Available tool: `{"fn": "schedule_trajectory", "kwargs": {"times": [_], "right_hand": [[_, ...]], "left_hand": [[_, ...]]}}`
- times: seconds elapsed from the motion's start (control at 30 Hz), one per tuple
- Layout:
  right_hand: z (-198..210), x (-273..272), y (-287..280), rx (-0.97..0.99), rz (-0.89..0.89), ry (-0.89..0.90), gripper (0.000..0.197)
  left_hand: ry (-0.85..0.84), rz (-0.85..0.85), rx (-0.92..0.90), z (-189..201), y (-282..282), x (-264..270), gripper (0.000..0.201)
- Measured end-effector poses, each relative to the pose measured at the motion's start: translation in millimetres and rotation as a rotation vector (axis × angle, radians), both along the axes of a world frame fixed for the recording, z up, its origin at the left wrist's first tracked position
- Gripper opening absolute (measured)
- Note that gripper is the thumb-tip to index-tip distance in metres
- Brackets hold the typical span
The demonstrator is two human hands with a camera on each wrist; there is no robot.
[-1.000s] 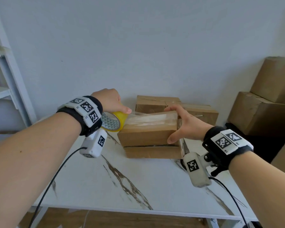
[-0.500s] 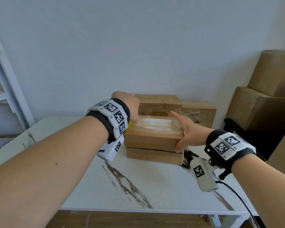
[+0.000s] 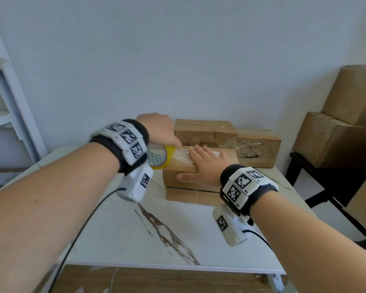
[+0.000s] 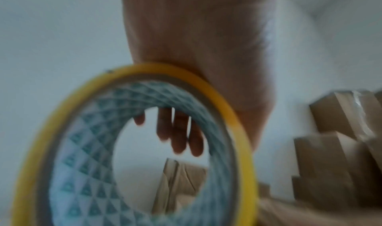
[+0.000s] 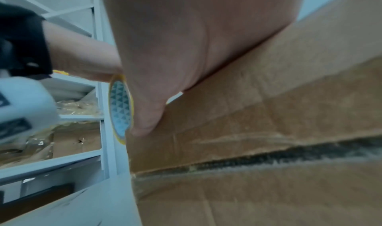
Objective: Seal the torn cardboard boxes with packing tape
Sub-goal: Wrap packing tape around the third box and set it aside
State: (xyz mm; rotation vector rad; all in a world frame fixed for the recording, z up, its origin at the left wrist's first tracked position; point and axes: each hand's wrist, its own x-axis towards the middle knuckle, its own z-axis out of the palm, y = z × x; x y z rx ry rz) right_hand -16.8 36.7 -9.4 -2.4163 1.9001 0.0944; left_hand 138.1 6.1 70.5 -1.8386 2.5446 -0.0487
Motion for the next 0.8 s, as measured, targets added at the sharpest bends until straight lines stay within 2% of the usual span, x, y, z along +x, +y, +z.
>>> {"fn": "schedule_trajectory", "kwargs": {"times": [0.1, 0.17, 0.3, 0.47, 0.63, 0.8], "right_hand": [[-0.6, -2.4, 1.0, -0.012, -0.008, -0.024, 0.094], [-0.3, -0.5, 0.9, 0.007, -0.021, -0.046, 0.096], [-0.5, 1.8, -0.2, 0.012, -0.038, -0.051, 0.097], [-1.0, 3.0, -1.1, 0.023, -0.040, -0.041, 0.096], [1.8, 4.8, -1.5, 0.060, -0.052, -0.018, 0.099], [16.0, 12.2, -7.1, 0.142, -0.090, 0.022, 0.114]], "left_hand": [[0.374, -0.014, 0.155, 7.6, -8.7, 29.8, 0.047], [0.469, -0.007, 0.166, 7.0, -14.1, 44.3, 0.047], [0.433, 0.017, 0.169, 0.5, -24.1, 50.1, 0.052], [0.124, 0.104, 0.050, 3.6, -26.4, 65.9, 0.060], [0.165, 0.147, 0.088, -25.4, -28.3, 80.2, 0.058], [0.261, 0.146, 0.089, -41.6, -30.2, 89.1, 0.058]]}}
